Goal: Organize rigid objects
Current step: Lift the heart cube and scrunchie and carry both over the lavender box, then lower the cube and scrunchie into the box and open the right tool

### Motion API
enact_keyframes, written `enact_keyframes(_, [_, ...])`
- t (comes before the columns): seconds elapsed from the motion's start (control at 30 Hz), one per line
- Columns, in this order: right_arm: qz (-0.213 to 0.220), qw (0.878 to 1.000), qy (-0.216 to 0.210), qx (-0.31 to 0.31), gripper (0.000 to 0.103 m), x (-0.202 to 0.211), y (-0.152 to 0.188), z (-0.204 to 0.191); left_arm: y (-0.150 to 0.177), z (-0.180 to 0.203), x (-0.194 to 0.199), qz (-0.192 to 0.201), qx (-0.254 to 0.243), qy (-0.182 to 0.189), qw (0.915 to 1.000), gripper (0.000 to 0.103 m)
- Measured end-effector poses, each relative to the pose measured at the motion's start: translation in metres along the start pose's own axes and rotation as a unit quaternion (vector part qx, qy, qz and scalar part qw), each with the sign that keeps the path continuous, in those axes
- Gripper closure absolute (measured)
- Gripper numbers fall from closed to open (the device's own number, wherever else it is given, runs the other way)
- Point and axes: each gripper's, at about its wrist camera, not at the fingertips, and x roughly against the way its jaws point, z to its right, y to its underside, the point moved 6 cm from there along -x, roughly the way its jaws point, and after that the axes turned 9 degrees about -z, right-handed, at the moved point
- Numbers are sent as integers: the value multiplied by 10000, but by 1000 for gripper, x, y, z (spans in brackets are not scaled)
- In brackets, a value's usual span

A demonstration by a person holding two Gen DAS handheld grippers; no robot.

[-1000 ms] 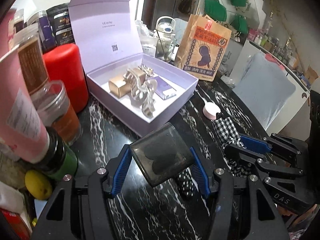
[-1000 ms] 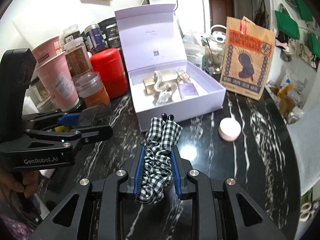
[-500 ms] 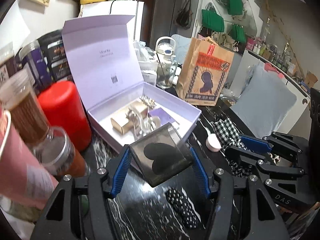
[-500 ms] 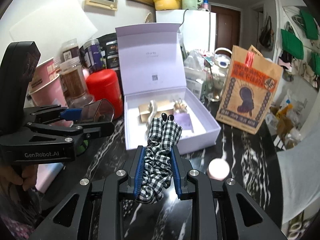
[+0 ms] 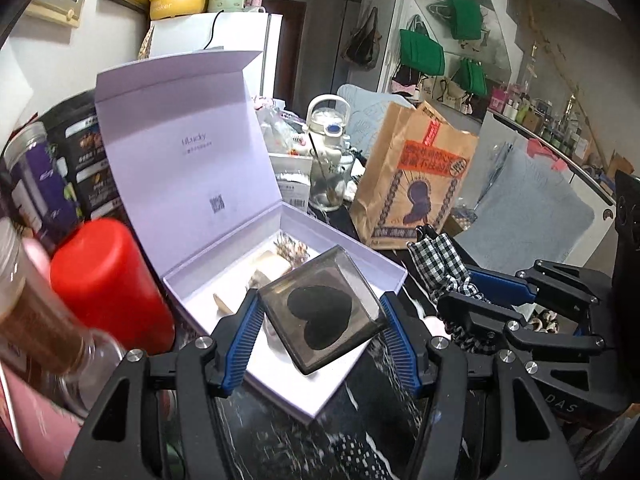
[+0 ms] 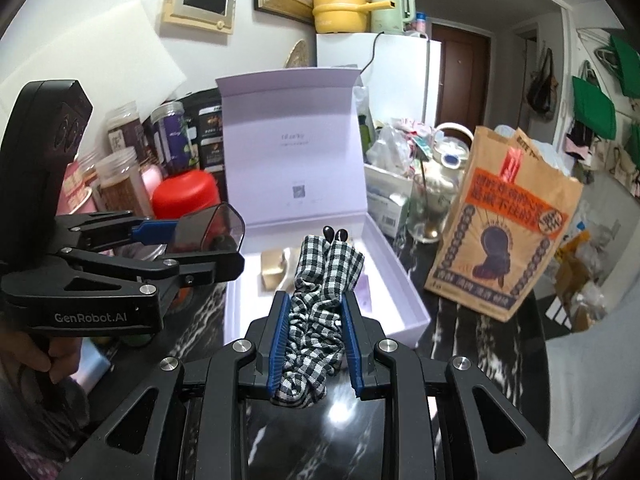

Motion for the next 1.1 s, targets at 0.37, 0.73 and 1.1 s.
enact_keyframes(0.37, [300, 9995, -42, 16, 78, -13, -45, 23, -47, -13, -17, 209, 100, -131, 9996, 44])
enact_keyframes(0.73, [277, 9992, -166, -221, 77, -52, -68, 43, -70, -45, -51, 290, 396, -308, 9983, 44])
enact_keyframes(1.1, [-194, 9993, -222, -245, 77, -105, -52, 55, -61, -57, -99, -189, 356, -232, 9989, 44])
